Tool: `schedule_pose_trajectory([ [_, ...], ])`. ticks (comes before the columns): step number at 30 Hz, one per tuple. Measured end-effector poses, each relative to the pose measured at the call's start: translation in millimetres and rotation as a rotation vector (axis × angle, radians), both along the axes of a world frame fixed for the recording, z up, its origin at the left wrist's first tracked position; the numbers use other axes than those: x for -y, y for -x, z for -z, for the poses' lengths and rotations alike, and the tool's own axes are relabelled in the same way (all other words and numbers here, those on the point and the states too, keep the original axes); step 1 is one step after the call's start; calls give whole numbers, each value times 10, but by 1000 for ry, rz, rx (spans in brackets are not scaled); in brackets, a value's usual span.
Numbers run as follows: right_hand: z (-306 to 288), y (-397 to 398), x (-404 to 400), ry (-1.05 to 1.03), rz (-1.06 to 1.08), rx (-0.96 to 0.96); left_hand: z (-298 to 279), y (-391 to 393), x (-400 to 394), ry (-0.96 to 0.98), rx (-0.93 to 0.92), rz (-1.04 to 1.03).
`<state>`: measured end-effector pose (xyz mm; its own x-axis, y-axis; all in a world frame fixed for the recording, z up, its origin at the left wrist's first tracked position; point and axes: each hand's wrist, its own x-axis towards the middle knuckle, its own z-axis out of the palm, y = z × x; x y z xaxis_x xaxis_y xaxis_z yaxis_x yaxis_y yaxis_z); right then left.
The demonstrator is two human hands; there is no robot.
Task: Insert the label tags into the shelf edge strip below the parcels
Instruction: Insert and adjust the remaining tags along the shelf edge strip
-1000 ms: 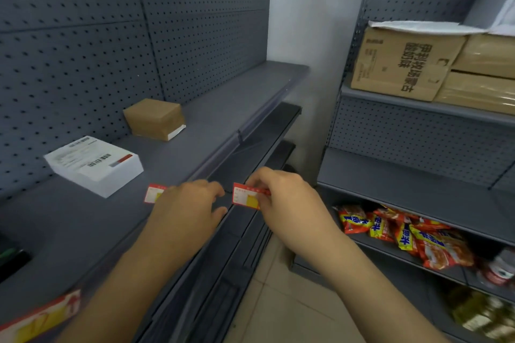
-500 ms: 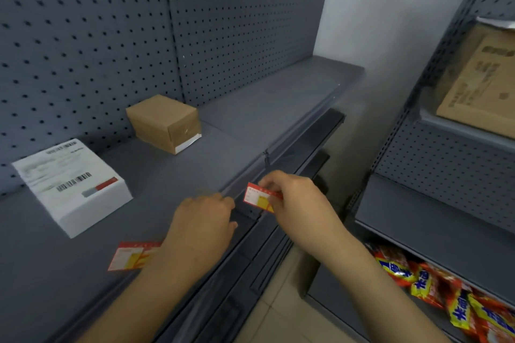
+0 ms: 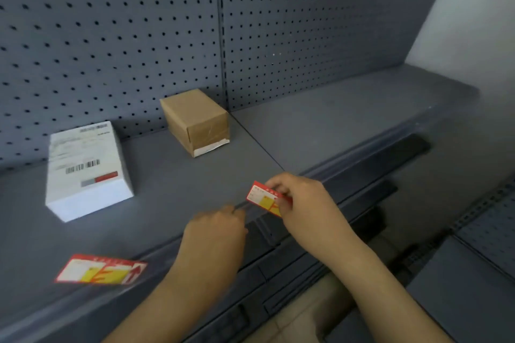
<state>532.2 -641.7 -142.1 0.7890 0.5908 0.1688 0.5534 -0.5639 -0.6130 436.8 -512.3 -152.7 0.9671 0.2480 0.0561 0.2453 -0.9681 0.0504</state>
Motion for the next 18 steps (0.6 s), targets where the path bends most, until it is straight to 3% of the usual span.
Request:
schedule_pose_trajectory([
  [10, 27, -359, 94, -116, -256, 14, 52, -142, 273, -37, -6, -271],
  [18, 31, -465, -174, -207, -365, -98, 126, -117, 273, 18, 37, -255],
])
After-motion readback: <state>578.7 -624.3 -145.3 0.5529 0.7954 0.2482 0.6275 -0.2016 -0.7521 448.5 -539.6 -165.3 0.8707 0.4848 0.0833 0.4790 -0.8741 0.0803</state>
